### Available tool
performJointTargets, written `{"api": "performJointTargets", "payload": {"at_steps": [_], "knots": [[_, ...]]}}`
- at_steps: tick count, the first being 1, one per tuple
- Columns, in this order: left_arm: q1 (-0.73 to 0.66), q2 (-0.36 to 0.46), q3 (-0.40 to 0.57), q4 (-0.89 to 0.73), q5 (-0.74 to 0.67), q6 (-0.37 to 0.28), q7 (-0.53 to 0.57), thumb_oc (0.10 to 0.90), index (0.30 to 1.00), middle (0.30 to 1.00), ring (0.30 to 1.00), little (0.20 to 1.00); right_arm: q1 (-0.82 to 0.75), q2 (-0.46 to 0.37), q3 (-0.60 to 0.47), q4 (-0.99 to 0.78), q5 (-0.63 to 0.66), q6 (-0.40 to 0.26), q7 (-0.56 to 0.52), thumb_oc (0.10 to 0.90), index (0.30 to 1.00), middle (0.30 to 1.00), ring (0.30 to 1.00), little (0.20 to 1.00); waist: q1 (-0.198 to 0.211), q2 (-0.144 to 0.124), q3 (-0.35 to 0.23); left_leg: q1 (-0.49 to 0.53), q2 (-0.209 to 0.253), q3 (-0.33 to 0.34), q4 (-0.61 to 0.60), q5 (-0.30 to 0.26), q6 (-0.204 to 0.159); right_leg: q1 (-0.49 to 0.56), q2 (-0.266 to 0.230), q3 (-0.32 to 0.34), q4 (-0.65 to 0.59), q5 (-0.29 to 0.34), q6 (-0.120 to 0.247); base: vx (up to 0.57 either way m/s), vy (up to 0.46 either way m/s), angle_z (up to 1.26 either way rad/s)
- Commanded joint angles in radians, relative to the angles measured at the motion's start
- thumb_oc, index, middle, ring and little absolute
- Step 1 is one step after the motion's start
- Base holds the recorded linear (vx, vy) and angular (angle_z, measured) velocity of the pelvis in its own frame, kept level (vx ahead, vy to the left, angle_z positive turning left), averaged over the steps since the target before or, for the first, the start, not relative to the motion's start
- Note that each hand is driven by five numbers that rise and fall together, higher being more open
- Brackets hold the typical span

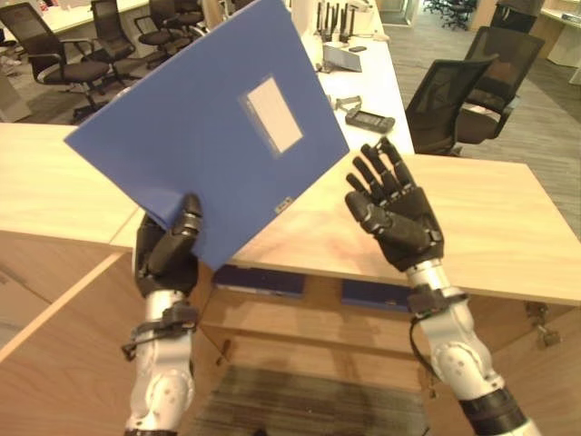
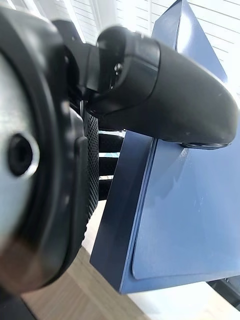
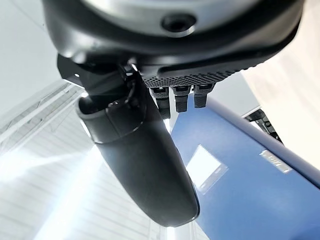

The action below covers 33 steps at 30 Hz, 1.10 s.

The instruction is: Put the empty folder in the office cabinet

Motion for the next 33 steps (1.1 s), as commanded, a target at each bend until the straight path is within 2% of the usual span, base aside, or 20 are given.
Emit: {"api": "performJointTargets", "payload": {"at_steps": [1, 6, 21, 25, 33], "knots": [[-0.171, 0.051, -0.001, -0.168, 0.022, -0.12, -0.048, 0.4, 0.3, 0.3, 0.3, 0.3, -0.042, 0.053, 0.047, -0.014, 0.048, -0.032, 0.053, 0.8, 0.9, 0.9, 0.9, 0.9, -0.01, -0.019, -0.098, -0.026, 0.033, -0.041, 0.0, 0.019, -0.023, 0.0, -0.057, 0.03, 0.099, -0.108, 0.066, 0.0, 0.0, 0.0], [-0.248, 0.055, -0.041, -0.225, 0.004, -0.137, -0.057, 0.4, 0.3, 0.3, 0.3, 0.3, -0.041, 0.086, 0.089, 0.051, 0.094, -0.016, 0.06, 0.8, 0.9, 0.9, 0.9, 0.9, -0.009, -0.018, -0.095, -0.034, 0.031, -0.043, 0.002, 0.031, -0.023, -0.008, -0.057, 0.028, 0.105, -0.099, 0.066, -0.02, -0.007, 0.0], [-0.309, 0.054, -0.161, -0.313, -0.033, -0.107, -0.104, 0.4, 0.3, 0.3, 0.3, 0.3, -0.098, 0.109, 0.103, 0.08, 0.113, -0.034, 0.043, 0.8, 0.9, 0.9, 0.9, 0.9, -0.01, -0.015, -0.098, -0.024, 0.035, -0.038, 0.005, 0.017, -0.023, -0.004, -0.051, 0.032, 0.111, -0.113, 0.066, 0.0, -0.001, 0.0], [-0.297, 0.055, -0.187, -0.301, -0.023, -0.087, -0.111, 0.4, 0.3, 0.3, 0.3, 0.3, -0.121, 0.113, 0.094, 0.053, 0.122, -0.047, 0.048, 0.8, 0.9, 0.9, 0.9, 0.9, -0.013, -0.013, -0.098, -0.022, 0.035, -0.039, 0.005, 0.017, -0.022, -0.006, -0.051, 0.035, 0.114, -0.114, 0.065, 0.0, 0.0, 0.0], [-0.253, 0.053, -0.169, -0.269, -0.022, -0.076, -0.118, 0.4, 0.3, 0.3, 0.3, 0.3, -0.145, 0.096, 0.073, -0.054, 0.125, -0.065, 0.079, 0.8, 0.9, 0.9, 0.9, 0.9, -0.016, -0.012, -0.1, -0.022, 0.032, -0.035, 0.004, 0.017, -0.021, -0.009, -0.052, 0.036, 0.113, -0.111, 0.065, -0.01, 0.001, 0.0]]}}
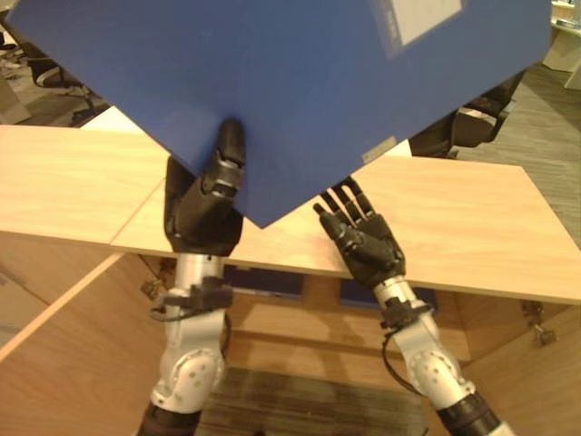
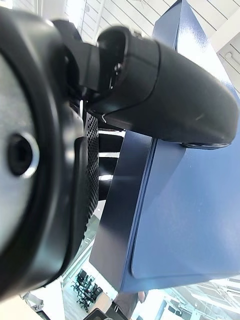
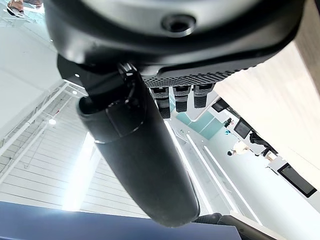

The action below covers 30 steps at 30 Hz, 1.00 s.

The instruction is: Put the empty folder in the office cabinet

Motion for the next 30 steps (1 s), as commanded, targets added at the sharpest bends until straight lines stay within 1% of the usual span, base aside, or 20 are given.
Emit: {"api": "performJointTargets", "payload": {"at_steps": [1, 3, 4, 5, 6, 10, 14, 15, 17, 18, 22, 24, 30], "knots": [[-0.086, 0.041, 0.029, -0.014, 0.002, -0.046, -0.058, 0.4, 0.3, 0.3, 0.3, 0.3, -0.119, 0.036, -0.032, -0.153, 0.018, -0.084, 0.065, 0.8, 0.9, 0.9, 0.9, 0.9, -0.015, -0.01, -0.099, -0.038, 0.03, -0.036, 0.005, 0.026, -0.02, -0.024, -0.054, 0.034, 0.112, -0.099, 0.067, -0.04, 0.004, 0.0], [-0.085, 0.042, 0.033, -0.007, 0.006, -0.049, -0.057, 0.4, 0.3, 0.3, 0.3, 0.3, -0.121, 0.032, -0.035, -0.174, 0.014, -0.086, 0.072, 0.8, 0.9, 0.9, 0.9, 0.9, -0.017, -0.01, -0.1, -0.032, 0.03, -0.035, 0.004, 0.015, -0.021, -0.017, -0.054, 0.034, 0.11, -0.108, 0.068, 0.0, 0.0, 0.0], [-0.084, 0.043, 0.038, -0.002, 0.007, -0.05, -0.058, 0.4, 0.3, 0.3, 0.3, 0.3, -0.122, 0.029, -0.038, -0.186, 0.014, -0.086, 0.079, 0.8, 0.9, 0.9, 0.9, 0.9, -0.017, -0.01, -0.098, -0.039, 0.029, -0.036, 0.005, 0.025, -0.02, -0.024, -0.055, 0.035, 0.11, -0.097, 0.067, 0.0, 0.0, 0.0], [-0.083, 0.043, 0.038, -0.002, 0.007, -0.05, -0.058, 0.4, 0.3, 0.3, 0.3, 0.3, -0.121, 0.029, -0.037, -0.185, 0.014, -0.086, 0.079, 0.8, 0.9, 0.9, 0.9, 0.9, -0.017, -0.01, -0.1, -0.032, 0.03, -0.035, 0.004, 0.014, -0.021, -0.017, -0.054, 0.034, 0.109, -0.108, 0.068, -0.04, 0.003, -0.01], [-0.079, 0.044, 0.044, 0.002, 0.008, -0.049, -0.059, 0.4, 0.3, 0.3, 0.3, 0.3, -0.12, 0.026, -0.04, -0.196, 0.012, -0.088, 0.084, 0.8, 0.9, 0.9, 0.9, 0.9, -0.018, -0.01, -0.099, -0.039, 0.029, -0.035, 0.006, 0.025, -0.02, -0.024, -0.055, 0.034, 0.11, -0.097, 0.067, 0.0, 0.0, 0.0], [-0.076, 0.06, 0.086, 0.009, 0.018, -0.059, -0.072, 0.4, 0.3, 0.3, 0.3, 0.3, -0.109, -0.011, -0.063, -0.213, -0.019, -0.077, 0.104, 0.8, 0.9, 0.9, 0.9, 0.9, -0.02, -0.01, -0.104, -0.038, 0.03, -0.033, 0.005, 0.025, -0.019, -0.025, -0.056, 0.035, 0.108, -0.096, 0.068, -0.01, 0.003, -0.01], [-0.085, 0.074, 0.116, 0.011, 0.031, -0.075, -0.066, 0.4, 0.3, 0.3, 0.3, 0.3, -0.097, -0.02, -0.069, -0.211, -0.014, -0.075, 0.112, 0.8, 0.9, 0.9, 0.9, 0.9, -0.02, -0.011, -0.106, -0.038, 0.03, -0.031, 0.005, 0.024, -0.019, -0.024, -0.057, 0.036, 0.106, -0.095, 0.069, 0.0, 0.0, 0.0], [-0.09, 0.085, 0.143, 0.014, 0.042, -0.086, -0.059, 0.4, 0.3, 0.3, 0.3, 0.3, -0.085, -0.025, -0.074, -0.212, -0.012, -0.07, 0.119, 0.8, 0.9, 0.9, 0.9, 0.9, -0.02, -0.011, -0.109, -0.038, 0.03, -0.031, 0.005, 0.023, -0.019, -0.024, -0.056, 0.037, 0.106, -0.096, 0.069, 0.0, 0.0, 0.0], [-0.091, 0.087, 0.152, 0.016, 0.045, -0.09, -0.056, 0.4, 0.3, 0.3, 0.3, 0.3, -0.082, -0.026, -0.076, -0.214, -0.009, -0.069, 0.123, 0.8, 0.9, 0.9, 0.9, 0.9, -0.02, -0.011, -0.109, -0.038, 0.03, -0.03, 0.005, 0.024, -0.02, -0.025, -0.056, 0.038, 0.106, -0.096, 0.069, 0.0, 0.0, 0.0], [-0.096, 0.091, 0.175, 0.024, 0.055, -0.104, -0.045, 0.4, 0.3, 0.3, 0.3, 0.3, -0.076, -0.028, -0.078, -0.213, -0.004, -0.071, 0.127, 0.8, 0.9, 0.9, 0.9, 0.9, -0.02, -0.011, -0.11, -0.038, 0.03, -0.03, 0.005, 0.024, -0.019, -0.024, -0.055, 0.04, 0.106, -0.096, 0.069, 0.0, 0.0, 0.0], [-0.107, 0.1, 0.199, 0.036, 0.069, -0.12, -0.03, 0.4, 0.3, 0.3, 0.3, 0.3, -0.074, -0.029, -0.078, -0.211, -0.002, -0.07, 0.128, 0.8, 0.9, 0.9, 0.9, 0.9, -0.02, -0.01, -0.111, -0.036, 0.03, -0.03, 0.005, 0.023, -0.019, -0.025, -0.055, 0.041, 0.106, -0.097, 0.069, 0.0, 0.0, 0.0], [-0.124, 0.115, 0.22, 0.052, 0.092, -0.139, -0.005, 0.4, 0.3, 0.3, 0.3, 0.3, -0.071, -0.03, -0.074, -0.208, 0.001, -0.069, 0.126, 0.8, 0.9, 0.9, 0.9, 0.9, -0.021, -0.009, -0.114, -0.036, 0.029, -0.029, 0.004, 0.023, -0.019, -0.024, -0.055, 0.04, 0.104, -0.097, 0.069, 0.0, 0.0, 0.0], [-0.124, 0.121, 0.249, 0.087, 0.101, -0.144, 0.011, 0.4, 0.3, 0.3, 0.3, 0.3, -0.071, -0.032, -0.068, -0.214, 0.0, -0.067, 0.126, 0.8, 0.9, 0.9, 0.9, 0.9, -0.021, -0.007, -0.115, -0.036, 0.028, -0.028, 0.004, 0.022, -0.019, -0.025, -0.054, 0.042, 0.104, -0.097, 0.069, 0.0, 0.0, 0.0]]}}
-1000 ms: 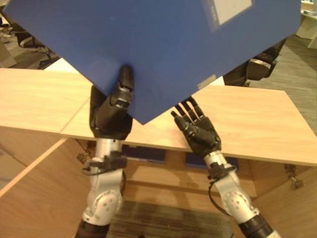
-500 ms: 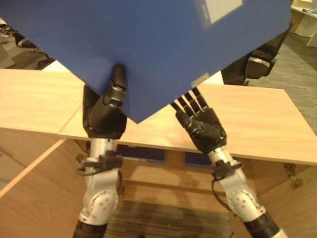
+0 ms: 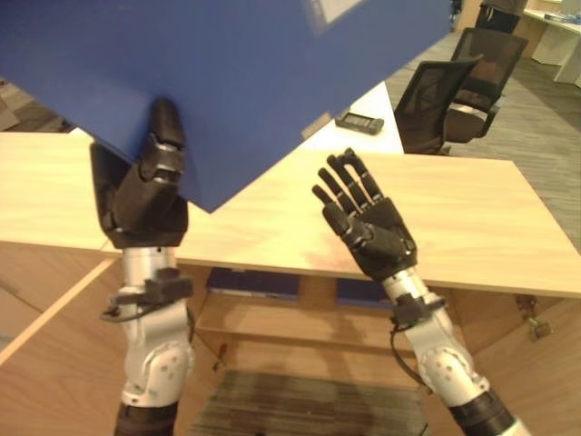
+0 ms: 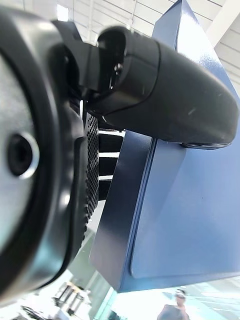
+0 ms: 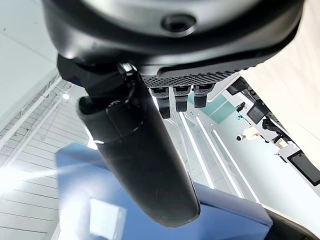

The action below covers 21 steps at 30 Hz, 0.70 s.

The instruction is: Put the empty folder in the office cabinet

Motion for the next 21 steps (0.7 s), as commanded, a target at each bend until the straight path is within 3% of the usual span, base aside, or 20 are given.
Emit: {"api": "performJointTargets", "payload": {"at_steps": [1, 21], "knots": [[-0.121, 0.075, 0.031, 0.042, 0.019, -0.096, -0.007, 0.4, 0.3, 0.3, 0.3, 0.3, -0.062, 0.027, -0.051, -0.125, 0.004, -0.067, 0.066, 0.8, 0.9, 0.9, 0.9, 0.9, 0.002, -0.016, -0.112, -0.036, 0.028, -0.038, 0.003, 0.022, -0.02, -0.019, -0.054, 0.033, 0.104, -0.099, 0.07, 0.0, 0.0, 0.0], [-0.097, 0.012, -0.124, 0.116, 0.001, -0.005, -0.049, 0.4, 0.3, 0.3, 0.3, 0.3, -0.153, 0.09, 0.015, -0.086, 0.025, -0.078, 0.039, 0.8, 0.9, 0.9, 0.9, 0.9, 0.0, -0.024, -0.102, -0.026, 0.028, -0.033, 0.003, 0.007, -0.017, -0.011, -0.056, 0.04, 0.099, -0.104, 0.07, 0.01, 0.0, 0.0]]}}
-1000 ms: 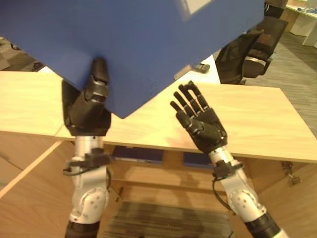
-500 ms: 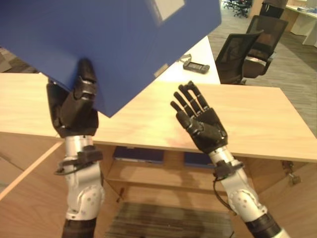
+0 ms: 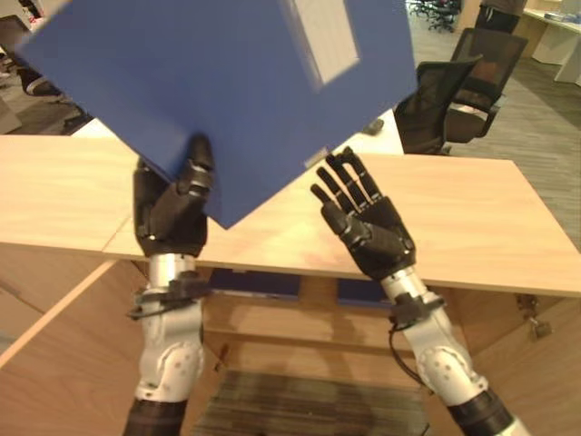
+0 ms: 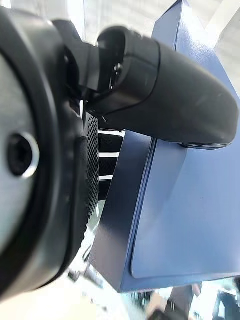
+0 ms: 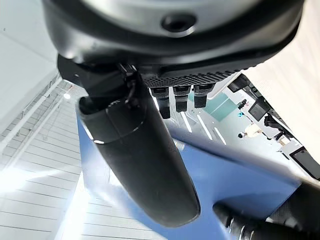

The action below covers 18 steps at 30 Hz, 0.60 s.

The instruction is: Put the empty folder in the office cabinet

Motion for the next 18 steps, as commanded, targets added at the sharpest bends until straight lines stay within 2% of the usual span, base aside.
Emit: {"api": "performJointTargets", "payload": {"at_steps": [1, 9, 18], "knots": [[-0.103, 0.033, -0.039, -0.025, 0.009, -0.046, -0.06, 0.4, 0.3, 0.3, 0.3, 0.3, -0.149, 0.071, 0.006, -0.083, 0.024, -0.078, 0.05, 0.8, 0.9, 0.9, 0.9, 0.9, 0.0, -0.027, -0.099, -0.026, 0.027, -0.035, 0.003, 0.007, -0.016, -0.01, -0.057, 0.036, 0.101, -0.107, 0.072, 0.0, 0.0, 0.0], [-0.089, 0.009, -0.116, -0.032, -0.003, -0.006, -0.09, 0.4, 0.3, 0.3, 0.3, 0.3, -0.163, 0.093, 0.022, -0.069, 0.032, -0.076, 0.039, 0.8, 0.9, 0.9, 0.9, 0.9, -0.001, -0.029, -0.096, -0.023, 0.029, -0.036, 0.005, 0.003, -0.015, -0.008, -0.056, 0.038, 0.106, -0.112, 0.071, 0.0, 0.0, 0.0], [-0.041, -0.016, -0.159, 0.001, -0.017, 0.031, -0.112, 0.4, 0.3, 0.3, 0.3, 0.3, -0.182, 0.131, 0.009, -0.041, 0.055, -0.098, 0.028, 0.8, 0.9, 0.9, 0.9, 0.9, 0.002, -0.033, -0.096, -0.017, 0.033, -0.036, 0.01, -0.002, -0.012, -0.006, -0.055, 0.043, 0.111, -0.116, 0.07, 0.0, 0.0, 0.0]]}}
